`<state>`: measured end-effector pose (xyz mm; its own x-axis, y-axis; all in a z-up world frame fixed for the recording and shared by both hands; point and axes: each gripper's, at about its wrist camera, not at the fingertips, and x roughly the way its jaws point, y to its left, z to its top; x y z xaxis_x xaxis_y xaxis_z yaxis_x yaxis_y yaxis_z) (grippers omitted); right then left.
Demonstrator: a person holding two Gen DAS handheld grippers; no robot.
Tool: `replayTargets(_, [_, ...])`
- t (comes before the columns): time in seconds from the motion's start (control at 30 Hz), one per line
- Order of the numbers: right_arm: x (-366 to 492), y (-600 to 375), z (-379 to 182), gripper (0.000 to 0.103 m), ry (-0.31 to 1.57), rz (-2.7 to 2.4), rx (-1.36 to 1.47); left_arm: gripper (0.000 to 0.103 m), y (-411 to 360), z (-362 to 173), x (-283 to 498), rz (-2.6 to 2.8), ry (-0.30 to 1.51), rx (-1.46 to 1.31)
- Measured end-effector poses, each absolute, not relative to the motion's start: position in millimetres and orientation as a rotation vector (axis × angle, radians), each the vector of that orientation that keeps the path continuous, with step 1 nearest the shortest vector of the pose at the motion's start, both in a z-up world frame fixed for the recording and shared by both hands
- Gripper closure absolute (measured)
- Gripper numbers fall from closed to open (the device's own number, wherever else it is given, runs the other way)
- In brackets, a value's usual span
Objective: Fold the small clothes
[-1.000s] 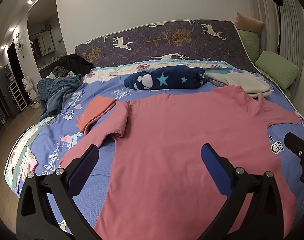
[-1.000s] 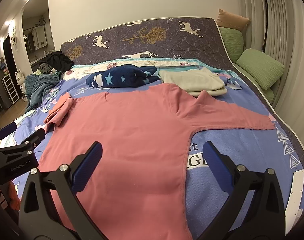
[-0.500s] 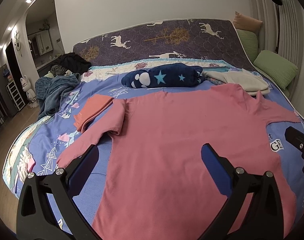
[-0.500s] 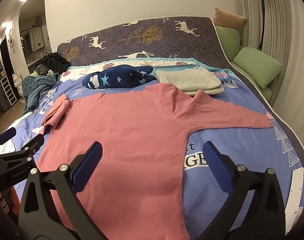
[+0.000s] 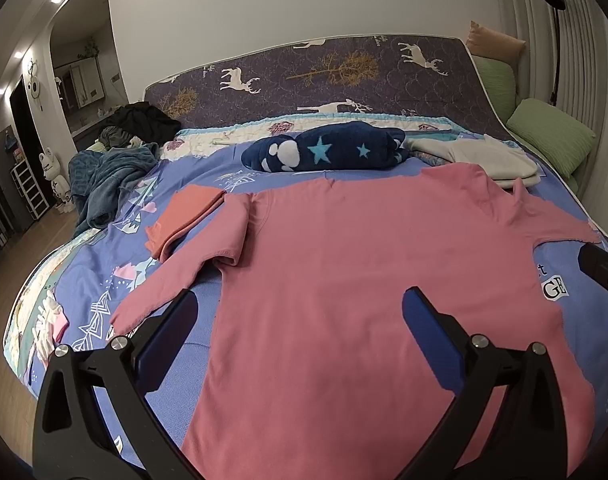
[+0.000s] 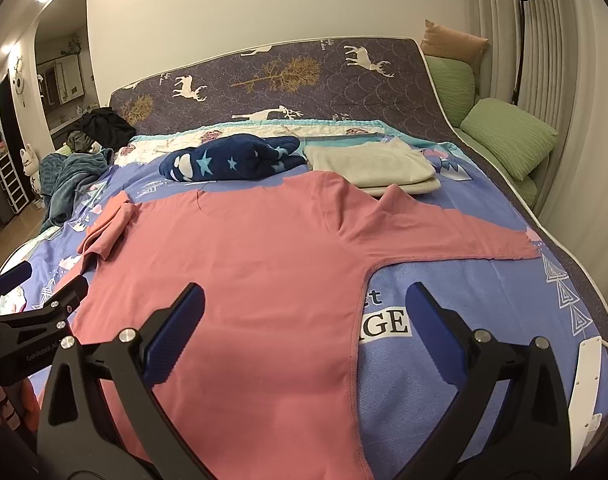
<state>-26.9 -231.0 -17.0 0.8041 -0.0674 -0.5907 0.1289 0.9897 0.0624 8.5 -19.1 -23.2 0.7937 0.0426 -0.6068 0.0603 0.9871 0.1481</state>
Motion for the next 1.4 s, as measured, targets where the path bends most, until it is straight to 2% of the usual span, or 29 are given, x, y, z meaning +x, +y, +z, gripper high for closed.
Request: replayTargets(1.4, [-25.2,-229.3,-17.4,0.002,0.634,-0.118,0.081,0.001,-9.2,-26.4,8.7,-0.017,0.666,0.143])
